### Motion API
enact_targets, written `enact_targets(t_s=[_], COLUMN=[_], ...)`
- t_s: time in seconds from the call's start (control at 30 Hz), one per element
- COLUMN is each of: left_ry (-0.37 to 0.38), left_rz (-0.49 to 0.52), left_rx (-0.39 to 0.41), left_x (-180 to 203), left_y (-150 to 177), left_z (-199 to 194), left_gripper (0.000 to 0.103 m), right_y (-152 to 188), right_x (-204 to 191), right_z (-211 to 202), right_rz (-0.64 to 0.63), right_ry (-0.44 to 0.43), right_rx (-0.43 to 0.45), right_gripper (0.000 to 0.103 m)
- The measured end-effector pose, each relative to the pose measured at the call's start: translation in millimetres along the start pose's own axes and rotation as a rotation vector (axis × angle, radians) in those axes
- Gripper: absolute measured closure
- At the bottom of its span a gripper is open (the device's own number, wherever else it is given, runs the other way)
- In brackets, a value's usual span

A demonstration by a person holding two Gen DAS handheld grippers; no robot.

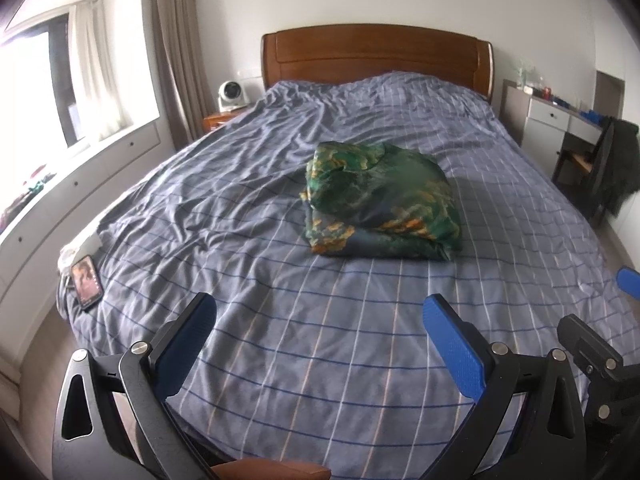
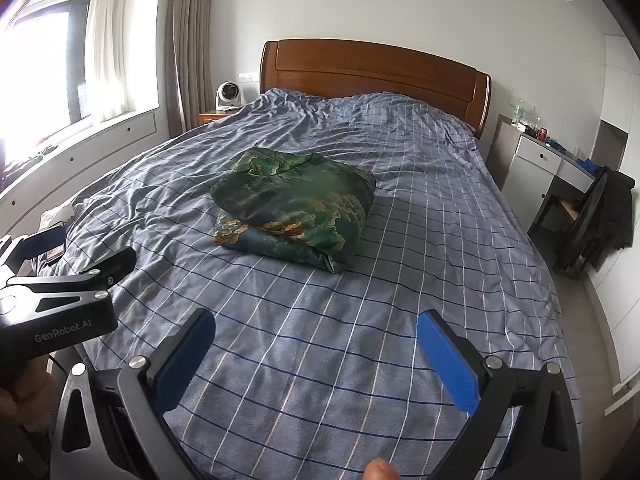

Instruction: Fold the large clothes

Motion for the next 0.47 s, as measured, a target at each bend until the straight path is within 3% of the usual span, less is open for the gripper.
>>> enact_targets(t_s=[0.47], left_ry=[-0.029], left_rz=[0.001], left_rx=[0.033], left_x=[-1.3], left_y=[-3.2], left_z=[-3.2], left_gripper=[0.0], right_y=[4.9], right_x=[5.8], right_z=[3.1], right_rz=[0.023], right_ry=[0.005], right_rx=[-0.011], right_gripper=[0.0])
Point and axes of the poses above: each gripper's, at about its wrist camera, not at the fingertips, and z roughly the way its jaws point, x to its right, y to its underside, the point moved 9 cm from there along z, roughly the way its jaws point, and after that the axes turned 3 degrees about x, right-handed, at the moved point
